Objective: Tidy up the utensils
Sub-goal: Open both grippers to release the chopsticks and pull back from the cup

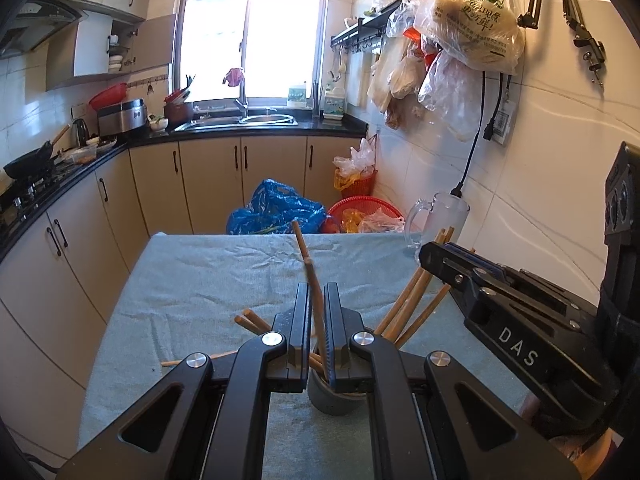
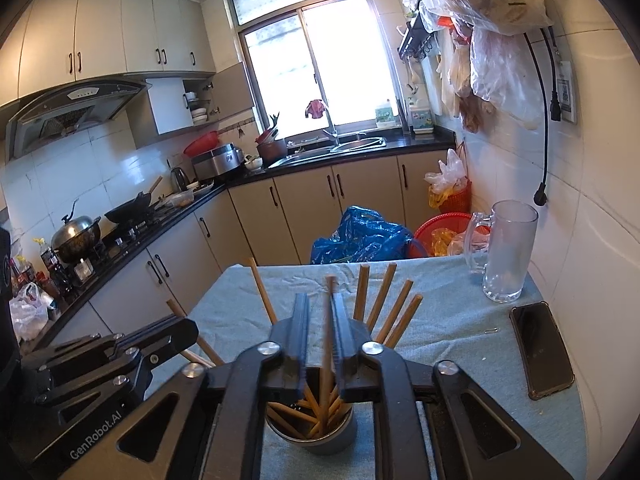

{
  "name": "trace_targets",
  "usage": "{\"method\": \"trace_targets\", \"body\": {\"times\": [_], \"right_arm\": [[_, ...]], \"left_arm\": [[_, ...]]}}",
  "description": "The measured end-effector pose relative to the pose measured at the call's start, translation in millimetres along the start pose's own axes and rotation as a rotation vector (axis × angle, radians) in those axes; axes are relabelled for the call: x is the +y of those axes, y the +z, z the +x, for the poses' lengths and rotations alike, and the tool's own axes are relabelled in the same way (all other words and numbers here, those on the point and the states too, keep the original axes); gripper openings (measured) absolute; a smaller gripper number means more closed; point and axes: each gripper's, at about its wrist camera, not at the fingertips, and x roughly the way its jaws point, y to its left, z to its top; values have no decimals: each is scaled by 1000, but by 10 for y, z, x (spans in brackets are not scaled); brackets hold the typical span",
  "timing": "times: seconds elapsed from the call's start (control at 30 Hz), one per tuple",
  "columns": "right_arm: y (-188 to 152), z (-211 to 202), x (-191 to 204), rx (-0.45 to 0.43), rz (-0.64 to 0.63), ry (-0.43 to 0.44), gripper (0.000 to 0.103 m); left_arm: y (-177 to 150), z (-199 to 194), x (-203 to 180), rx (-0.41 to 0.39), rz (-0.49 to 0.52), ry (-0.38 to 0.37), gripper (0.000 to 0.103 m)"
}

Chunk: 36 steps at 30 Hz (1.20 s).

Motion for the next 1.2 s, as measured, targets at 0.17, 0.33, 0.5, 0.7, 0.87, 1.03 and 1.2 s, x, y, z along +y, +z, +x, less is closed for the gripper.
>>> {"method": "trace_targets", "body": {"times": [0.17, 0.33, 0.5, 0.7, 0.87, 1.03, 1.2], "right_arm": [[48, -114, 28, -23, -1, -5, 37], [107, -301, 87, -49, -1, -2, 41], [128, -567, 188, -77, -15, -3, 49], [12, -932, 287, -102, -36, -30, 63], [-226, -1162, 298, -80, -29, -70, 69], [-534, -1314, 249, -37, 10, -90, 71], [-842, -1489, 186, -13, 42, -132, 74]], "left_arm": [[38, -185, 16, -21, -5, -5, 10], [66, -502, 39, -59, -28, -11, 31], [37, -922, -14, -116, -12, -3, 49], [-163, -1516, -27, -216, -4, 67, 90], [-377, -1867, -21, -304, 25, 192, 103], [-666, -2112, -23, -324, 45, 306, 103], [-955, -2236, 18, -308, 15, 358, 103]]}}
